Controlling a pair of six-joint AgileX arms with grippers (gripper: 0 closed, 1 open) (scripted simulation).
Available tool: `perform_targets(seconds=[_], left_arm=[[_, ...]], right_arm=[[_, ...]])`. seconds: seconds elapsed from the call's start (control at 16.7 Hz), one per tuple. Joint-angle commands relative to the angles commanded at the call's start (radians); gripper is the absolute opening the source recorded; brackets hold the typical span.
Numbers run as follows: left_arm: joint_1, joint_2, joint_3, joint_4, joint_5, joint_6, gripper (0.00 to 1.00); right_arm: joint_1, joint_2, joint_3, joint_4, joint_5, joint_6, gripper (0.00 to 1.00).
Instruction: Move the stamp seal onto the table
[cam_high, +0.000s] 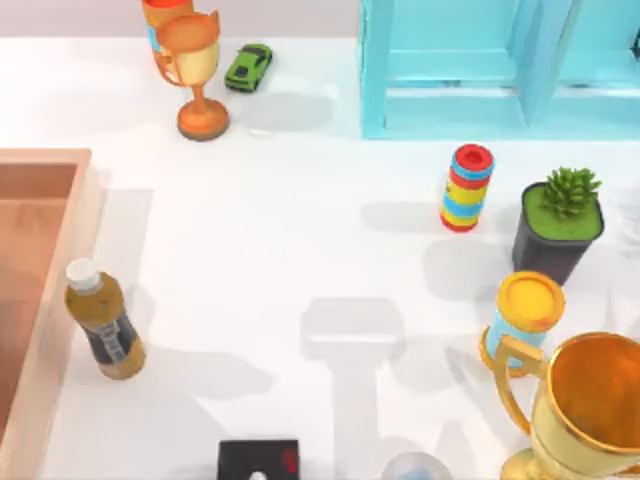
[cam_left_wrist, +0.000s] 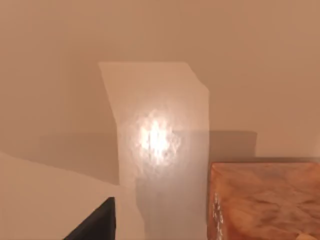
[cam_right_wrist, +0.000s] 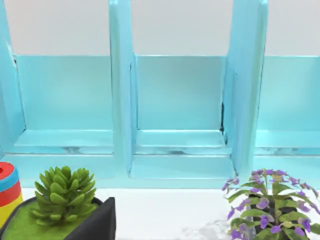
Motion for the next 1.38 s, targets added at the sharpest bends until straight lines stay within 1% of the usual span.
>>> perform_targets(seconds=[0.78, 0.84, 1.38], left_arm=[[0.0, 0.0, 0.0, 0.0, 0.0, 0.0, 0.02], [0.0, 0.0, 0.0, 0.0, 0.0, 0.0, 0.0], [-0.003, -0.004, 0.002, -0.002, 0.0, -0.001, 0.0]], right_arm=[[0.0, 0.0, 0.0, 0.0, 0.0, 0.0, 1.0], [0.0, 0.0, 0.0, 0.0, 0.0, 0.0, 1.0], [0.0, 0.0, 0.0, 0.0, 0.0, 0.0, 1.0]])
